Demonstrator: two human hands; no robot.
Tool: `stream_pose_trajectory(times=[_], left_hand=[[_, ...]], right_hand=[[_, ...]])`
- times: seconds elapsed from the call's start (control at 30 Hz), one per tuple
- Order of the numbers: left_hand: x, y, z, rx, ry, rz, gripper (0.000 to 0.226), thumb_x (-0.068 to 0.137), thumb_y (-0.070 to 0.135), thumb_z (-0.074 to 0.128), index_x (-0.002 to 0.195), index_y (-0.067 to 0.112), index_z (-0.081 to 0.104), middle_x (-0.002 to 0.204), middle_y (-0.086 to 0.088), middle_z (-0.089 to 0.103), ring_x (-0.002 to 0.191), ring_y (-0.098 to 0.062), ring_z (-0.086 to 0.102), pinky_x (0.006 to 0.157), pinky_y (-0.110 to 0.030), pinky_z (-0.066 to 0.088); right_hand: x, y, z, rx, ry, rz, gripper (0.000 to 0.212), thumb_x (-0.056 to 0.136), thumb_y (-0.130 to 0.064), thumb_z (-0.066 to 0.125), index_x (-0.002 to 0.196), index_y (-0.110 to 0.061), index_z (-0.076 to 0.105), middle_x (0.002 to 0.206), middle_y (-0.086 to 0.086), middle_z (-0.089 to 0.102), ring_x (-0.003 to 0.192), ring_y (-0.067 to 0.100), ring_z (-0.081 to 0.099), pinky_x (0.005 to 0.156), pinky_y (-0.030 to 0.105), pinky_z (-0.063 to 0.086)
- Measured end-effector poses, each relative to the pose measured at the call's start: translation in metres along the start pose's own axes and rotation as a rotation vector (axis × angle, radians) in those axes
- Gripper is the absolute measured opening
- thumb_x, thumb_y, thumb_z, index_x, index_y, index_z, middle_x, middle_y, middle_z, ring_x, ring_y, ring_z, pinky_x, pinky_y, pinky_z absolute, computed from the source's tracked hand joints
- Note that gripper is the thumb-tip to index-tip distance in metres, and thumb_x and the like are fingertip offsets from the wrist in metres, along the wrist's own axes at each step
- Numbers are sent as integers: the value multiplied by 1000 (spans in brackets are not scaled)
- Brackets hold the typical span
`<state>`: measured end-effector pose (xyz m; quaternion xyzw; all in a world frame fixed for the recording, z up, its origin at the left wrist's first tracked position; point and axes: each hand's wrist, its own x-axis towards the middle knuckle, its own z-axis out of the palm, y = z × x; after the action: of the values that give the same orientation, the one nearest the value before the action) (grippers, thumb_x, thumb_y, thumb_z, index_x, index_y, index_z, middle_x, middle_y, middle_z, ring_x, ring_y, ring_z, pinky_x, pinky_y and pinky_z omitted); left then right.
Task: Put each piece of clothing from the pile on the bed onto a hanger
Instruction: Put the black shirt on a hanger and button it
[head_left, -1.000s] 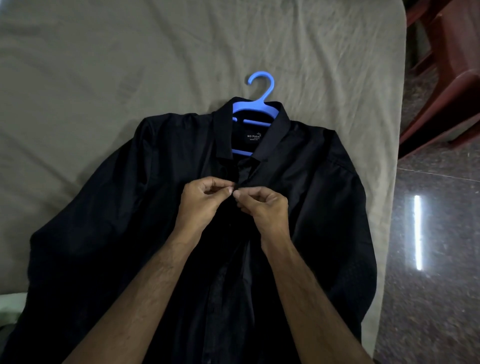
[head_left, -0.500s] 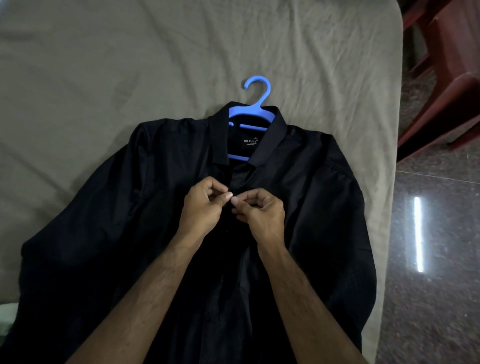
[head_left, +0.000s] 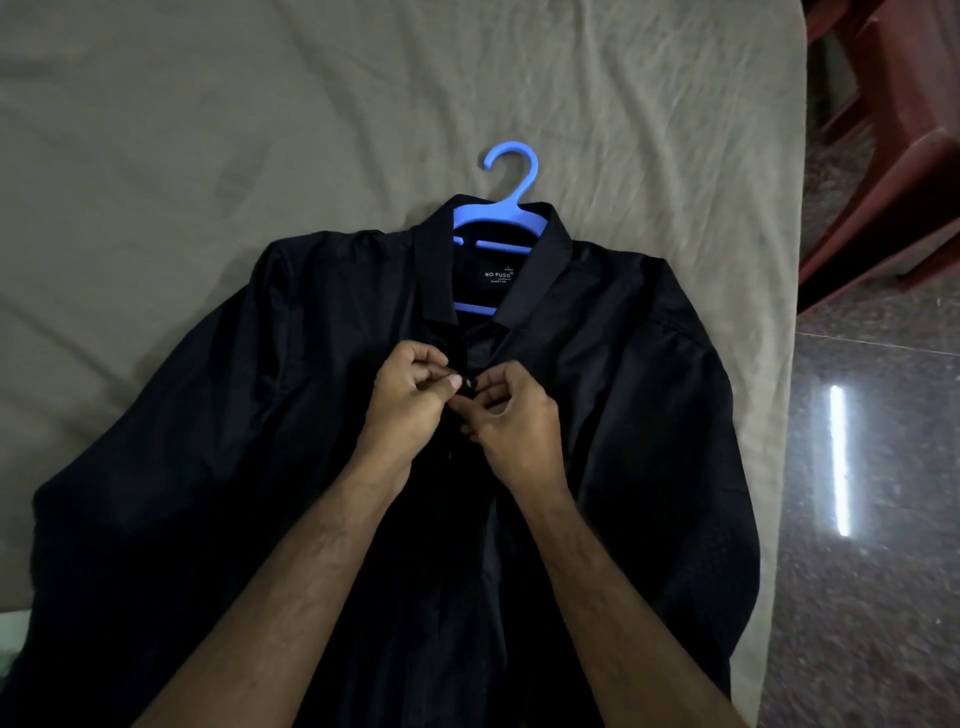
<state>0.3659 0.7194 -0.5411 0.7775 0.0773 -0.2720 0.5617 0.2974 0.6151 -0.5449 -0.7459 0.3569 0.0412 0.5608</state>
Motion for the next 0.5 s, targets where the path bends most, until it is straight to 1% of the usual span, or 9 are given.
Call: stream_pose_trajectory(times=[0.07,0.13,0.23,0.33,0.43,0.47,0.5], left_hand=[[3,1,-1,8,-30,-10,18,91,11,69,101,23,59,91,0,72,91,-9,69,84,-23,50],[2,2,-3,33,-46,7,19,92,14,68,103,24,58,92,1,73,93,-8,70,83,-23,50],[-1,-1,-4,190,-64,65,23,92,20,70,107,29,56,88,10,73,84,-1,67,81,-23,51],[-1,-2,-2,283,-24,105,26,89,25,72,108,31,55,85,14,72,78,2,64,80,-24,51],[-3,-1,-2,347,13,204,29,89,25,72,112,29,53,85,11,68,73,0,62,70,-20,49],[-3,-1,-4,365,22,257,30,90,24,71,114,28,53,88,12,66,72,-3,62,67,-20,49],[-3,-1,-7,378,37,316,31,90,22,70,115,28,54,92,13,64,73,-5,61,68,-21,50]], right_hand=[[-1,1,-2,71,-14,11,25,82,-30,83,96,-23,64,82,-2,72,66,12,73,67,39,63],[-1,1,-8,185,-55,37,21,86,-28,80,99,-19,67,86,2,74,70,15,74,69,38,64],[-1,1,-12,281,-84,62,9,95,-21,69,99,-13,68,87,6,74,73,19,75,67,33,62],[0,-3,-12,247,-68,81,5,99,-16,62,98,-13,66,85,7,73,70,18,74,63,29,60],[2,-5,-14,218,-92,98,7,101,-18,59,96,-16,64,85,6,72,67,19,74,62,33,61],[2,-5,-16,173,-68,72,8,101,-20,58,95,-19,63,84,3,71,66,19,73,62,35,62],[2,-5,-17,97,-9,17,8,100,-23,58,92,-24,63,82,-2,71,67,17,72,63,36,62]])
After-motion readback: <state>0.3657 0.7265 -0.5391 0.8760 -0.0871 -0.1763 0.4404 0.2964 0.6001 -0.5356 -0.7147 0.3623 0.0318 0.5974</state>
